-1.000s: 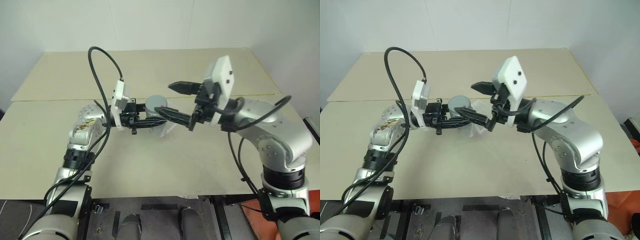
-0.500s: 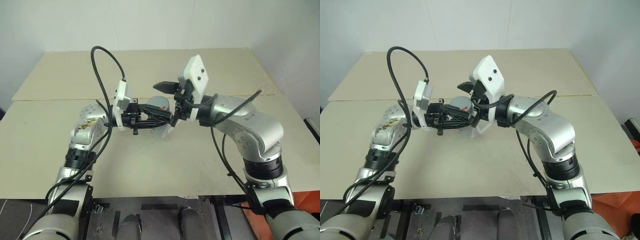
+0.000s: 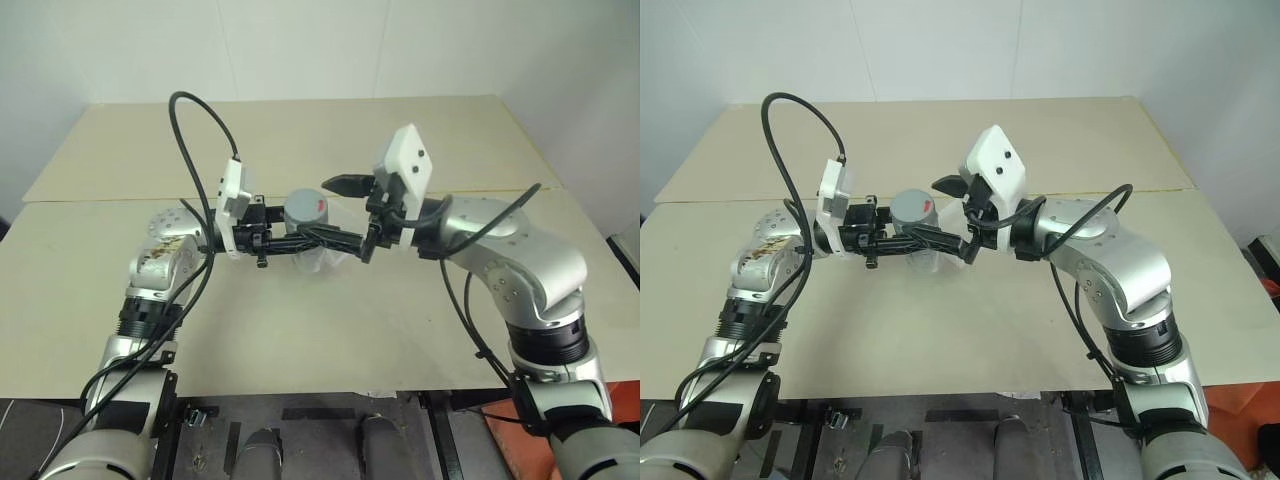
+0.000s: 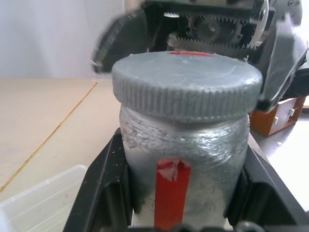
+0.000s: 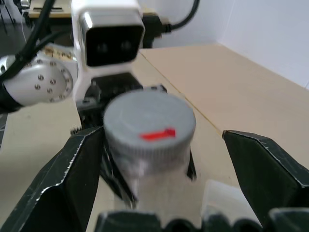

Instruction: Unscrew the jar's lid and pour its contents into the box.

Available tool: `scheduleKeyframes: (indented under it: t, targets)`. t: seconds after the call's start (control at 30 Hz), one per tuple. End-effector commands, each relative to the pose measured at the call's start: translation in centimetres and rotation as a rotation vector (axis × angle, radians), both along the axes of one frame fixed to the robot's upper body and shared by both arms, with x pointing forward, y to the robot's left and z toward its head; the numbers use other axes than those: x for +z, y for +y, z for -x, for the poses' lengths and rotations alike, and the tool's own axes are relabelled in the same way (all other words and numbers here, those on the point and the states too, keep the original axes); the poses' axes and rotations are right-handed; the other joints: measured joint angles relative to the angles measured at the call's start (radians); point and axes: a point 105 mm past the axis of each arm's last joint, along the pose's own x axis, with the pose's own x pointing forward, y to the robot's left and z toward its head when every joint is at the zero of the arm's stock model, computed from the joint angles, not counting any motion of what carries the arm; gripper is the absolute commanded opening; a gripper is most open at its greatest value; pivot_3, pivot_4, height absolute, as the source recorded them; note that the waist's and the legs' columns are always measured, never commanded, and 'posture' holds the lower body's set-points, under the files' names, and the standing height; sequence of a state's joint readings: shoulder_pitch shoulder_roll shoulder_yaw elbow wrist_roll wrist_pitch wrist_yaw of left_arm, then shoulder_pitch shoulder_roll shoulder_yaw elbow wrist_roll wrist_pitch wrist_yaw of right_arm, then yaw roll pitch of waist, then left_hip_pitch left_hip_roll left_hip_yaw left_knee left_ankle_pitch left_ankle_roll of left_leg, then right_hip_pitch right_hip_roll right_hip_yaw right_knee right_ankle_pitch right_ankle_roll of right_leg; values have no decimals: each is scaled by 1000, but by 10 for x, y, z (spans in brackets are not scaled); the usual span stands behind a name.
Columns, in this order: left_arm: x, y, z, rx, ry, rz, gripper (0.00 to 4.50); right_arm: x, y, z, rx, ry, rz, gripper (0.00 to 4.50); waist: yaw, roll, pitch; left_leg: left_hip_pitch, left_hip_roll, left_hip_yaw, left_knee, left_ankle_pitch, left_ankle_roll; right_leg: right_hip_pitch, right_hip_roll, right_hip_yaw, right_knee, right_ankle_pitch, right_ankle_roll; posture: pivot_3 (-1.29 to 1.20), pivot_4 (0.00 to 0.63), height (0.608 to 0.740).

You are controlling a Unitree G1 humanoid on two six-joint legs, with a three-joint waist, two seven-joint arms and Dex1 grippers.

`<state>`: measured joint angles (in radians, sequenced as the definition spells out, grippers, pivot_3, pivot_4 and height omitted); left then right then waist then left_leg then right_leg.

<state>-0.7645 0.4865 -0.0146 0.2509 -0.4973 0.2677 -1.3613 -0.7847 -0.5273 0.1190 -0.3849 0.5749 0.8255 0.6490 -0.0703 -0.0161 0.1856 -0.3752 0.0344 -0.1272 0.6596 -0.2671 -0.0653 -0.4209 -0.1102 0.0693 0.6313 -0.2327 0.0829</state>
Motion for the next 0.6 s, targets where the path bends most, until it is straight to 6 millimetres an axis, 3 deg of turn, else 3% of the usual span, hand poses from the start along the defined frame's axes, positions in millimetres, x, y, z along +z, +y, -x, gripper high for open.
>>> scheduleKeyframes:
  t: [0.03, 0.37, 0.6]
  targets:
    - [13, 1, 8, -42, -59, 13, 1955, 19, -30, -9, -126, -71, -46, 4411, 0, 0, 0, 0, 0, 0, 0, 0, 0, 0, 0, 0, 0, 0, 0, 0, 150, 740]
    - [14, 2, 8, -41, -58, 10, 1955, 19, -44, -2, -141, -69, -41, 4411, -1, 0, 0, 0, 0, 0, 0, 0, 0, 0, 0, 0, 0, 0, 0, 0, 150, 740]
    - [12, -5, 5, -46, -47, 21, 1955, 30, -11, 28, 42, -91, -69, 4411, -3, 0, 0, 0, 0, 0, 0, 0, 0, 0, 0, 0, 0, 0, 0, 0, 150, 740]
